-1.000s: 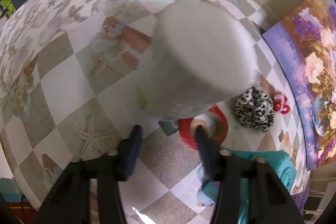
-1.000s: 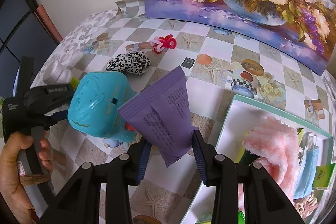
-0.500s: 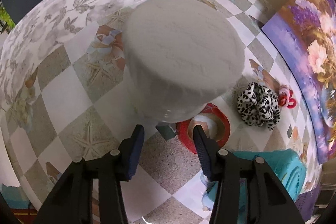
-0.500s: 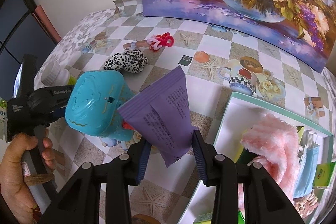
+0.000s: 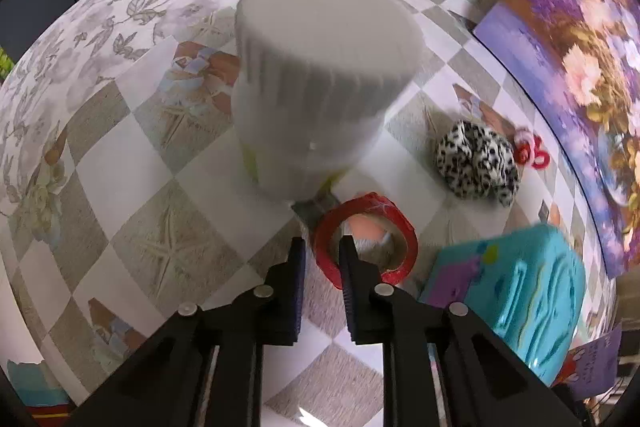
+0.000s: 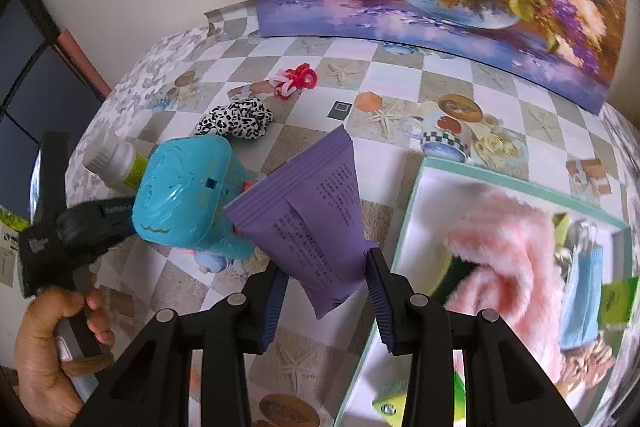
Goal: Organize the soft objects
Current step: 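Grasp the red tape ring with the left gripper while the right gripper holds the purple packet, then carry the red tape ring and purple packet over the white tray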
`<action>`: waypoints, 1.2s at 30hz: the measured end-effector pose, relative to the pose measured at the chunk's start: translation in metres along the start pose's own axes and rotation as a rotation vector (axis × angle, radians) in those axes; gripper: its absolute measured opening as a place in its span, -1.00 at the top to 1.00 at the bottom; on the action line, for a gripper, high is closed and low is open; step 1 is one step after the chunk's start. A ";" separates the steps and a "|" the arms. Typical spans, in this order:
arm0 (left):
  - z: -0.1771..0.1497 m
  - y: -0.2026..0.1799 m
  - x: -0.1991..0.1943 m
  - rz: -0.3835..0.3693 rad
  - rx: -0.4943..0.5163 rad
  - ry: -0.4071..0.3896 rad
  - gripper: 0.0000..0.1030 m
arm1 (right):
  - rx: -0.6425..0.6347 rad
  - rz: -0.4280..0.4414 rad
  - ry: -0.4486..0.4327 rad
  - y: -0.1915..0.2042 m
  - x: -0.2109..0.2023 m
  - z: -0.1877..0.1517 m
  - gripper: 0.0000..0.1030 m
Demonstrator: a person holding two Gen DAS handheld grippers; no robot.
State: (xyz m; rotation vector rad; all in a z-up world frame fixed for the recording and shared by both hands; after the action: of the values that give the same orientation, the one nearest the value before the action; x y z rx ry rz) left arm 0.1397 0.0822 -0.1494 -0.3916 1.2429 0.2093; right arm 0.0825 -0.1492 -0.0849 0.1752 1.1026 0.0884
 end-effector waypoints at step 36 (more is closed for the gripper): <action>-0.028 0.022 -0.094 -0.191 0.031 -0.102 0.84 | 0.211 -0.084 -0.116 -0.065 -0.081 -0.042 0.19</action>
State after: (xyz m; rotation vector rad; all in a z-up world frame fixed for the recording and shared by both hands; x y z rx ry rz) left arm 0.0774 0.0965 -0.0721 -0.4642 1.1001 0.0458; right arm 0.0077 -0.2218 -0.0441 0.3189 1.0009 -0.1131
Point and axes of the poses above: each gripper's, at about its wrist camera, not at the fingertips, and x roughly the way its jaws point, y to its left, z to its top, the point moved 6 cm from there along x, roughly the way its jaws point, and after that the axes turned 1 degree about z, right-handed, at the moved point
